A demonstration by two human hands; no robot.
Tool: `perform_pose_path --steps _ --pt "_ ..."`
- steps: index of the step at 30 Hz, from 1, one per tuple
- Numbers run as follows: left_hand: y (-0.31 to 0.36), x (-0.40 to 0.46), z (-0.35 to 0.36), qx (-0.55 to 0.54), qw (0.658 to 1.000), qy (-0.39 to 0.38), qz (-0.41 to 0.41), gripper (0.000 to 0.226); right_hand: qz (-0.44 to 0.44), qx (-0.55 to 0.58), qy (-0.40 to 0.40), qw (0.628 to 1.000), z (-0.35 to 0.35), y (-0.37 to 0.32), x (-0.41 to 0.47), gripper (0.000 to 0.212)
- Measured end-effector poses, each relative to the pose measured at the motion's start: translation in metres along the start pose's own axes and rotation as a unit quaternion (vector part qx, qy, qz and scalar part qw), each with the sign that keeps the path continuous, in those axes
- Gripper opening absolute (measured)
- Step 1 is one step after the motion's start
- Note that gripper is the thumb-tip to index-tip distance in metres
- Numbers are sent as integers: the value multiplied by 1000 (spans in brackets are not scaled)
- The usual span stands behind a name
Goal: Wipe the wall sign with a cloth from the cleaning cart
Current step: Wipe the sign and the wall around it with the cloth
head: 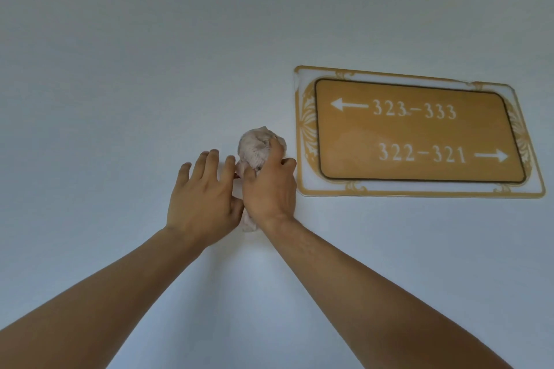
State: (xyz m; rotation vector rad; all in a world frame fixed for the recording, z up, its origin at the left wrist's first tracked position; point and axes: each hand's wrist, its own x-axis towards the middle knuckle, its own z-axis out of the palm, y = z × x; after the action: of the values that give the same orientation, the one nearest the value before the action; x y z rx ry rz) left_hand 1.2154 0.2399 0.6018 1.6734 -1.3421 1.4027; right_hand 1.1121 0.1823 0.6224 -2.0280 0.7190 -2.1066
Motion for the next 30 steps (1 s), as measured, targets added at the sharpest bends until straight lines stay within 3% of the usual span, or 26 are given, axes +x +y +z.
perform_pose_path --steps 12,20,26,30 --pt "26 72 -12 21 998 64 21 60 -115 -95 54 987 -32 8 83 67" --pt "39 144 -35 99 988 112 26 59 -178 -181 99 962 -55 11 166 49" --pt "39 171 -31 174 978 97 60 60 -158 -221 128 954 -56 11 213 36" --pt "30 194 -29 162 979 94 86 59 -138 -236 135 952 -47 10 228 35"
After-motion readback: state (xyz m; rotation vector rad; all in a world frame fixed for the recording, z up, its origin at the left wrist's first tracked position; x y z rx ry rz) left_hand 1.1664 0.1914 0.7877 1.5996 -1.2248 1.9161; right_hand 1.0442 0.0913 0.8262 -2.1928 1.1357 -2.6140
